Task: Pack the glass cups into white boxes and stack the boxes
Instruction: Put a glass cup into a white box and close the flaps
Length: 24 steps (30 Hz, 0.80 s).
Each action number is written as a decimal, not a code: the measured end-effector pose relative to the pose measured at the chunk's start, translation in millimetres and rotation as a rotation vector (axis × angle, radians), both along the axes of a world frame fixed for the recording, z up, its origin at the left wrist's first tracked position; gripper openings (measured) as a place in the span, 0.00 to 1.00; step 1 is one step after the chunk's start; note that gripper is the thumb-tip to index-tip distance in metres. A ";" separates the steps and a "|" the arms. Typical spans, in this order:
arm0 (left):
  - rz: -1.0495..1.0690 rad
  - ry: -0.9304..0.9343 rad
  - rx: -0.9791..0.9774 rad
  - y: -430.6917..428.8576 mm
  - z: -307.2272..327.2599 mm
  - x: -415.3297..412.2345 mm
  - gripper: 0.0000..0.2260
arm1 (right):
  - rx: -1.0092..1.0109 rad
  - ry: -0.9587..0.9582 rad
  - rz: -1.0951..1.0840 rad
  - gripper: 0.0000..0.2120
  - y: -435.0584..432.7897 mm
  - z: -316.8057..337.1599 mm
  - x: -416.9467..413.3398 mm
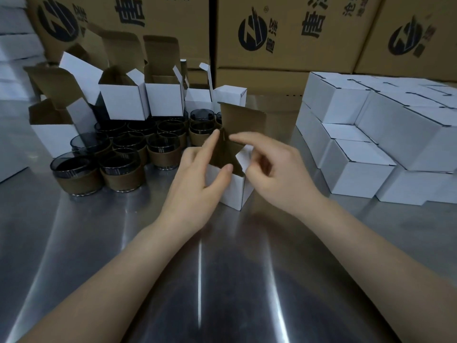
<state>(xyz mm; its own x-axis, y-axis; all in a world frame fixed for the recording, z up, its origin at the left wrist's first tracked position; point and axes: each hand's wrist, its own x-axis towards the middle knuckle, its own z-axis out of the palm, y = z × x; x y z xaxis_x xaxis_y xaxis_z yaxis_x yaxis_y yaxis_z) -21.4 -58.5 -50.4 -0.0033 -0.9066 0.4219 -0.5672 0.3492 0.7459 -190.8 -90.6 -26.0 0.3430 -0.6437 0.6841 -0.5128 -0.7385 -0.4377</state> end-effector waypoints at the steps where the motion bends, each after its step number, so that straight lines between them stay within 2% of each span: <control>1: 0.018 0.000 -0.002 -0.4 0.2 0.0 0.29 | -0.011 0.061 -0.008 0.20 -0.3 -0.2 -0.2; 4: 0.060 -0.005 -0.005 -1.0 0.5 -0.2 0.32 | -0.016 0.108 -0.030 0.17 -1.5 1.3 -1.8; 8: 0.080 0.079 0.011 -0.5 2.4 -0.6 0.34 | 0.016 0.004 -0.032 0.10 -1.3 0.7 -1.8; 16: 0.054 0.198 0.071 1.7 7.6 -0.9 0.32 | 0.275 -0.200 -0.121 0.11 -5.8 3.8 -5.8; 21: 0.053 0.206 0.053 1.5 6.5 1.5 0.29 | 0.517 -0.134 -0.016 0.13 -6.9 8.4 -14.0; 24: 0.040 0.169 0.020 0.8 5.3 2.5 0.25 | 0.584 -0.067 0.041 0.21 -10.7 5.2 -17.7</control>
<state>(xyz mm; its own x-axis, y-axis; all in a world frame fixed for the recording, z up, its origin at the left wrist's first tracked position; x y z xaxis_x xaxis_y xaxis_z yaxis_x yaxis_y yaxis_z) -18.8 -57.6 -45.1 0.1025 -0.9129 0.3951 -0.4467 0.3127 0.8382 -208.5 -101.3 -20.9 0.3439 -0.9073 0.2418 -0.4459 -0.3844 -0.8083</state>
